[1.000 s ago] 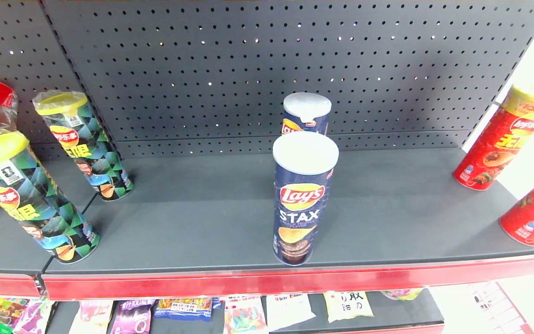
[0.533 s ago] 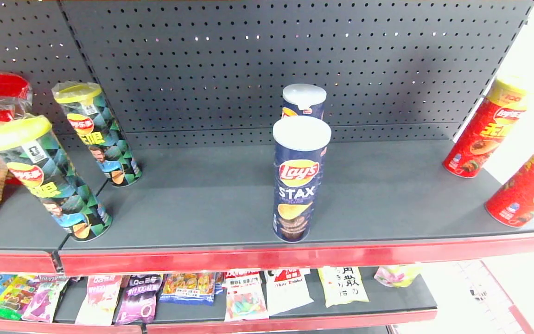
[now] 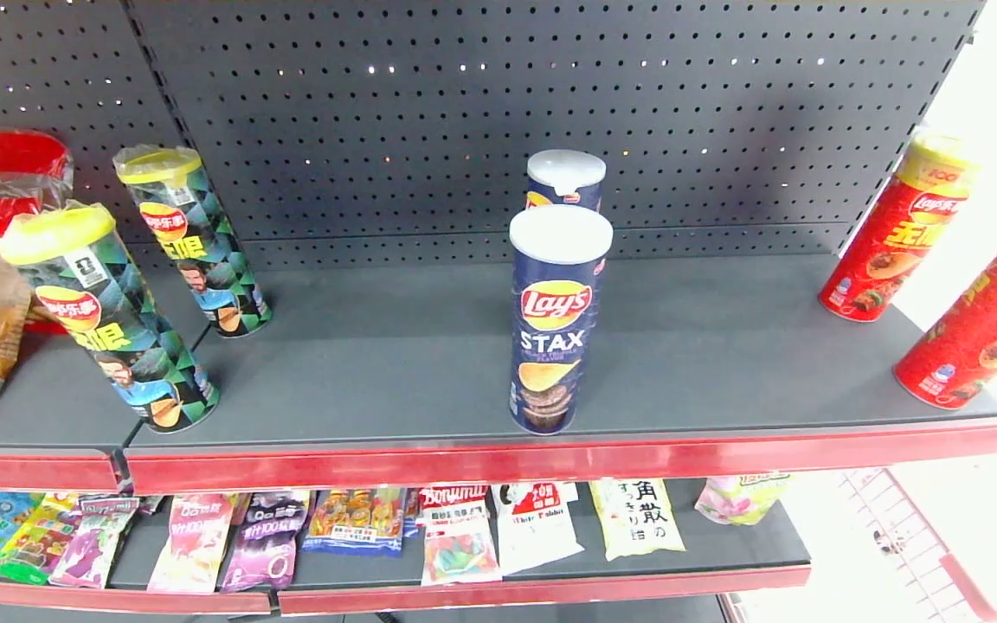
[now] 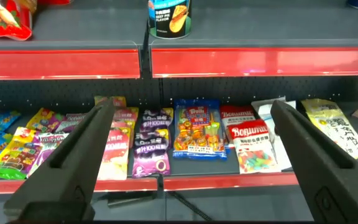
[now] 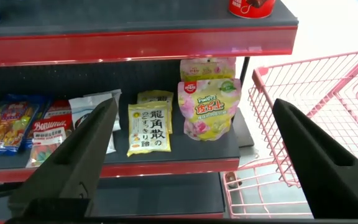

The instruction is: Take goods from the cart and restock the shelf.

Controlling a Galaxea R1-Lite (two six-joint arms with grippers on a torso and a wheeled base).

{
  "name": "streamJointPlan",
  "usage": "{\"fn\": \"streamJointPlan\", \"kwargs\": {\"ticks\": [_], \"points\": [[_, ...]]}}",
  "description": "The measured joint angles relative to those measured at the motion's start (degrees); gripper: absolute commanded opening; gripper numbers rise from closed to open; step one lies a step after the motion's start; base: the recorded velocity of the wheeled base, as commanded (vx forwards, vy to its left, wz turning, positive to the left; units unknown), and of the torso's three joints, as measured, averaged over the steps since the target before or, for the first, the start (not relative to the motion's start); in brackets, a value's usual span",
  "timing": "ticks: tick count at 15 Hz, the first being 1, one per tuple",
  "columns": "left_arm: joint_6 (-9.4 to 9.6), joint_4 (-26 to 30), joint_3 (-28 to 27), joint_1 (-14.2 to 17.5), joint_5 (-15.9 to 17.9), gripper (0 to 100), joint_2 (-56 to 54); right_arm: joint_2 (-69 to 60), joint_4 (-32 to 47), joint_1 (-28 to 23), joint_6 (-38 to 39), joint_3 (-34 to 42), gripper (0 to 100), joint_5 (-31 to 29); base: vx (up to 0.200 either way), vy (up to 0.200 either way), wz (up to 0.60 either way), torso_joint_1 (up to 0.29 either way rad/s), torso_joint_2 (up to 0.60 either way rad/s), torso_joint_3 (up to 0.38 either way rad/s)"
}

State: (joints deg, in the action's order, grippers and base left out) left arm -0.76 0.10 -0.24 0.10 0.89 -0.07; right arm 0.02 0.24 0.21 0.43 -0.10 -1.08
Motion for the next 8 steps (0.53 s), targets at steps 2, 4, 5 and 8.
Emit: {"fn": "streamJointPlan", "kwargs": {"ticks": [2, 4, 5, 8], "points": [[-0.02, 0.0, 0.0, 0.0, 0.0, 100, 0.0, 0.0, 0.0, 0.0, 0.09, 0.0, 100, -0.04, 0.0, 0.0, 0.0, 0.0, 0.0, 0.0], [0.0, 0.01, -0.02, 0.0, 0.0, 100, 0.0, 0.0, 0.02, 0.0, -0.13, 0.0, 100, -0.06, 0.0, 0.0, 0.0, 0.0, 0.0, 0.0], [0.0, 0.0, -0.02, 0.01, 0.0, 100, 0.0, 0.0, 0.02, 0.0, -0.07, 0.0, 100, -0.04, 0.0, 0.0, 0.0, 0.0, 0.0, 0.0], [0.0, 0.01, -0.02, 0.0, 0.0, 100, 0.0, 0.0, 0.02, 0.01, -0.07, 0.0, 100, -0.06, 0.0, 0.0, 0.0, 0.0, 0.0, 0.0]]}}
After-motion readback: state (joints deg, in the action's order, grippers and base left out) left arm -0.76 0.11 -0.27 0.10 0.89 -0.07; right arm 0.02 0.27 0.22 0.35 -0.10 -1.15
